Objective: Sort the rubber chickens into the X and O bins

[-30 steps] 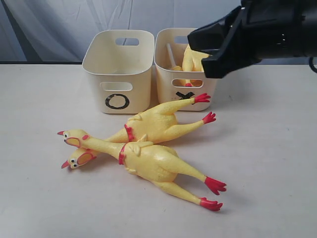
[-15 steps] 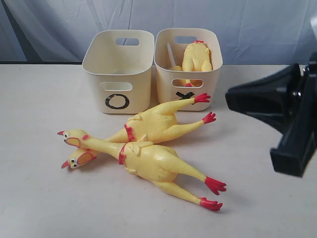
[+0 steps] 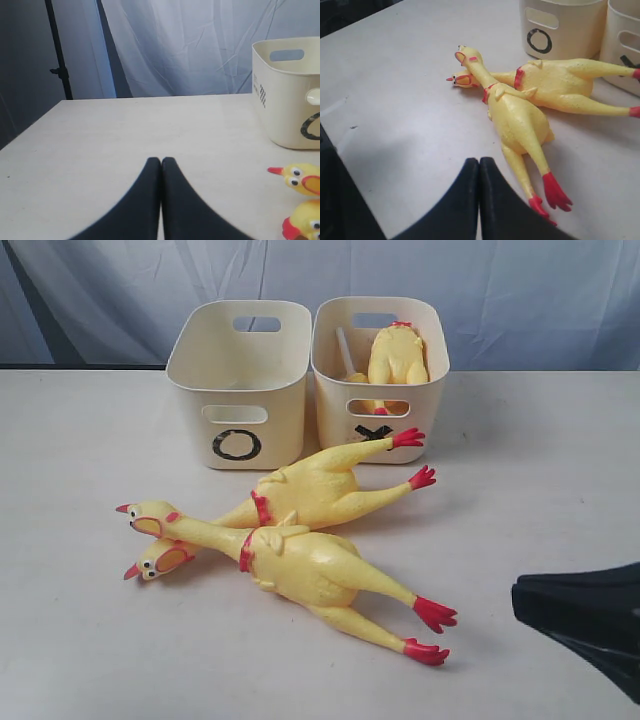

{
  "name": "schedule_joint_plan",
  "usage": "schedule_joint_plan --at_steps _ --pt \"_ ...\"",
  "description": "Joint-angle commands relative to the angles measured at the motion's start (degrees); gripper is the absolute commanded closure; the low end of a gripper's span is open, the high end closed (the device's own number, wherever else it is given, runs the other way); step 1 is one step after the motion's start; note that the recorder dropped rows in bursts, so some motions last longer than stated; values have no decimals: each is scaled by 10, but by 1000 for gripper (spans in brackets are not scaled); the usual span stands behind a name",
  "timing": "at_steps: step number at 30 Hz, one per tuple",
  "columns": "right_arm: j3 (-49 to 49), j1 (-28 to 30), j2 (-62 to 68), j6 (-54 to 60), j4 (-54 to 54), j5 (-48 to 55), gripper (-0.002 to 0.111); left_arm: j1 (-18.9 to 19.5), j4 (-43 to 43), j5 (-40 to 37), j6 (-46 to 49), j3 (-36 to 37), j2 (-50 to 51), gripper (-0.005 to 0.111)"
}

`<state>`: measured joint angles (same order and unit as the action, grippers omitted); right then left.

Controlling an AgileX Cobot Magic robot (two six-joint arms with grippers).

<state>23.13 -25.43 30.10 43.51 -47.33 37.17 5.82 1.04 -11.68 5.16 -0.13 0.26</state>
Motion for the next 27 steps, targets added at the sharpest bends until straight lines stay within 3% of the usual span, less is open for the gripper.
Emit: schedule_joint_plan --at_steps 1,6,10,12,15,22,24,27 --pt "-37 3 -41 -23 -32 -15 109 -3 139 38 -3 1 -3 107" --pt "-48 3 -80 -23 -51 -31 109 -3 300 88 -3 1 -3 107" --pt "-51 3 -95 -23 -45 -40 109 -3 341 160 -26 1 -3 107" --pt "-51 3 -95 -23 -45 -42 109 -3 389 163 -81 1 -3 107" --pt "-51 3 -95 -23 -48 -40 109 -3 390 172 -82 1 -3 107" --pt "-51 3 -95 -23 -48 -40 109 -3 312 20 -74 -114 5 107" --pt "-51 3 -95 -23 -50 -37 109 -3 319 -24 -17 -151 41 107" --pt "-51 3 -95 -23 -52 -32 109 -3 415 -79 142 -198 94 107"
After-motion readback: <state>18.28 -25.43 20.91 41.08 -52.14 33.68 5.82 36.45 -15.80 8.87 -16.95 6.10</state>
